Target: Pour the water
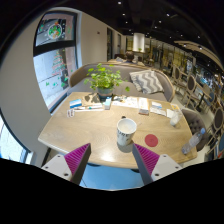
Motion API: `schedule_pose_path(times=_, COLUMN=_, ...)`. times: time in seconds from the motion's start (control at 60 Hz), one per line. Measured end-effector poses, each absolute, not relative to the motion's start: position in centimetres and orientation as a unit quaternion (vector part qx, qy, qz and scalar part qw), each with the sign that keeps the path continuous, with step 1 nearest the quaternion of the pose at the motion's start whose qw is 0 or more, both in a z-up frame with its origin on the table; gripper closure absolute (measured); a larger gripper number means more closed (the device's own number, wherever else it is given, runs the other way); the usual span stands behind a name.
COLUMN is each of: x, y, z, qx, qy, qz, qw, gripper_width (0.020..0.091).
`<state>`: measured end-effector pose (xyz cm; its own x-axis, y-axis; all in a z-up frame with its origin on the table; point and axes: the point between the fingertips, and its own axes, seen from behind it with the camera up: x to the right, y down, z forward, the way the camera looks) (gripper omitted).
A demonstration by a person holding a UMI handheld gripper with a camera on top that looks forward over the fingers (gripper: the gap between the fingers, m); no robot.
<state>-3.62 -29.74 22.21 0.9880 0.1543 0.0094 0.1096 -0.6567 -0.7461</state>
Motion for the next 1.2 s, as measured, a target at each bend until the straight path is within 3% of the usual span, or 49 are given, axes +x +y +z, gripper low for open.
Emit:
schedule_pose_path(times=0.283, x=7.5, y=-30.6, z=19.9, qx=-0.907, qy=-0.05, qz=0.004, qw=0.418, gripper_width=0.0251)
schedule_pose_path(times=0.6, x=30.3, y=-31.2, z=14.3, qx=-0.9, qy=0.021, qz=-0.043, qw=0.433, gripper_width=0.0252)
schedule_pose_path(times=0.8, x=40.8, y=-27.3, z=11.4, qx=-0.885, qy=0.051, qz=-0.05, qw=0.459, gripper_width=0.0252)
schedule_pose_path(times=1.05, x=44.4, y=-20.5, z=8.3, qx=-0.873, qy=0.045, qz=-0.034, qw=0.484, gripper_width=0.0251)
schedule_pose_path(times=1.15, x=45.1, y=-18.9, z=7.0, qx=-0.872, qy=0.047, qz=-0.032, qw=0.486, gripper_width=0.0287)
schedule_pose_path(times=1.2, x=44.8, y=-18.1, z=6.3, qx=-0.871, qy=0.047, qz=-0.026, qw=0.488, gripper_width=0.0357)
